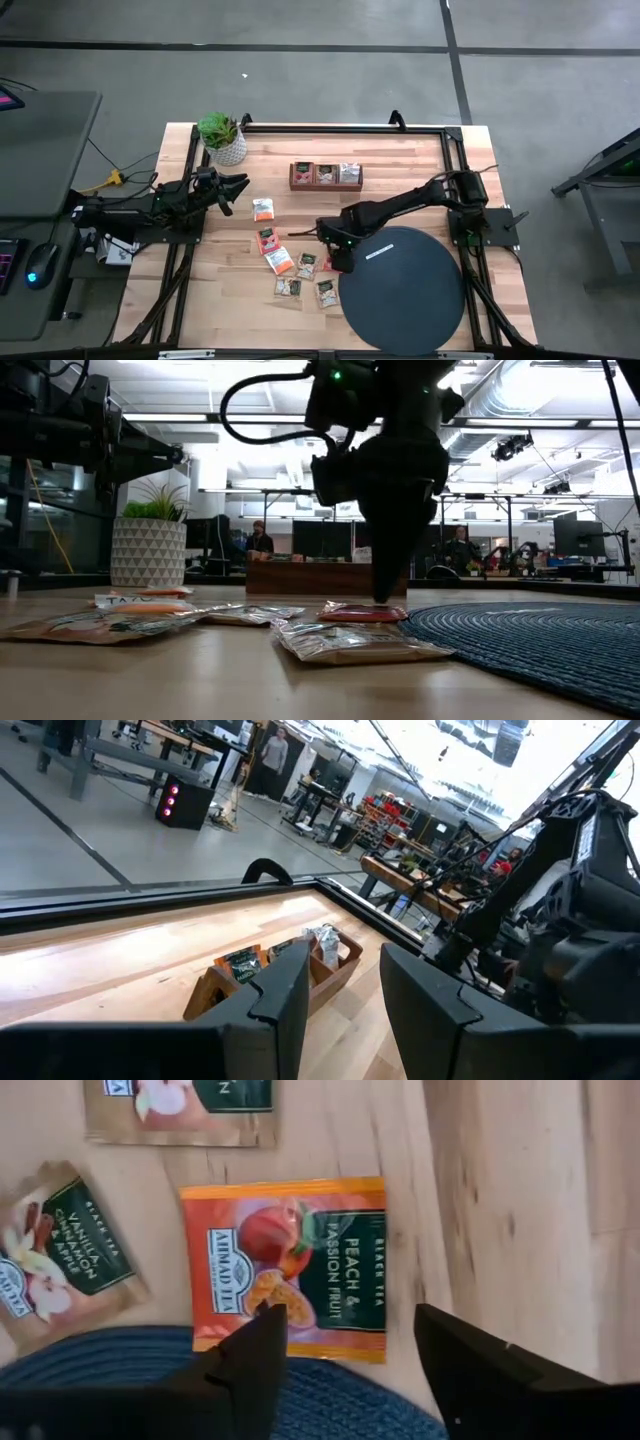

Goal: Pick & Place Tea
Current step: Put the red orange tea sachet into the left section of the wooden organizer

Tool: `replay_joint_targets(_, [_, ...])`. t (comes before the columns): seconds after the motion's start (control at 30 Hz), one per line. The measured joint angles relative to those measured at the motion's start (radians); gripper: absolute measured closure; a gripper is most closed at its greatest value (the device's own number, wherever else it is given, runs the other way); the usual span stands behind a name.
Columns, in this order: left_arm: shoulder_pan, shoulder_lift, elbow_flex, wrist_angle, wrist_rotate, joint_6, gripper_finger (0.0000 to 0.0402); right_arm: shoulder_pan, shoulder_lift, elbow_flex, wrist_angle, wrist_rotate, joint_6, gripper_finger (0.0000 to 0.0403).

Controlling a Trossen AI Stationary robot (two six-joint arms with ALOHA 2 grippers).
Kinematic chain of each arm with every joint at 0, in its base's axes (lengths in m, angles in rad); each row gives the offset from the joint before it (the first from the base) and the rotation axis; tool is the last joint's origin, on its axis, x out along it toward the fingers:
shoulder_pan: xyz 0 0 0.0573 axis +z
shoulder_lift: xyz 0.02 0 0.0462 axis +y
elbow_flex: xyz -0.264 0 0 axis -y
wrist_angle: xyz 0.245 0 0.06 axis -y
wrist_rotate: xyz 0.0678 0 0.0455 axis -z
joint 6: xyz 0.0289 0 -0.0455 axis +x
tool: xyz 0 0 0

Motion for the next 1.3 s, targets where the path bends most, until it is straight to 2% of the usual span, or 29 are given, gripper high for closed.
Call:
replay_joint_targets(0.2, [0.000,0.000,0.000,0.000,0.000,0.000,0.0278,0.024,-0.001,-0.035,0.030,0.060,0.006,0.0171])
replay_joint_targets(0.63, [0.000,0.000,0.000,0.000,0.000,0.000,0.0278,0.033,0.002,-0.123,0.116,0.125,0.079,0.0210])
replay_joint_targets(1.0, [0.000,0.000,0.000,0.000,-0.001,0.000,0.0278,0.030,0.025,-0.134,0.120,0.140,0.086,0.0287])
replay_joint_targets(1.13, [0.000,0.000,0.000,0.000,-0.001,0.000,0.0278,0.029,0.025,-0.134,0.116,0.146,0.088,0.0333])
replay_joint_targets(1.23, [0.000,0.000,0.000,0.000,-0.001,0.000,0.0278,0.028,0.025,-0.134,0.113,0.145,0.092,0.0383])
replay_joint_targets(1.3, [0.000,0.000,0.000,0.000,-0.001,0.000,0.0278,0.023,0.025,-0.134,0.112,0.148,0.104,0.0395])
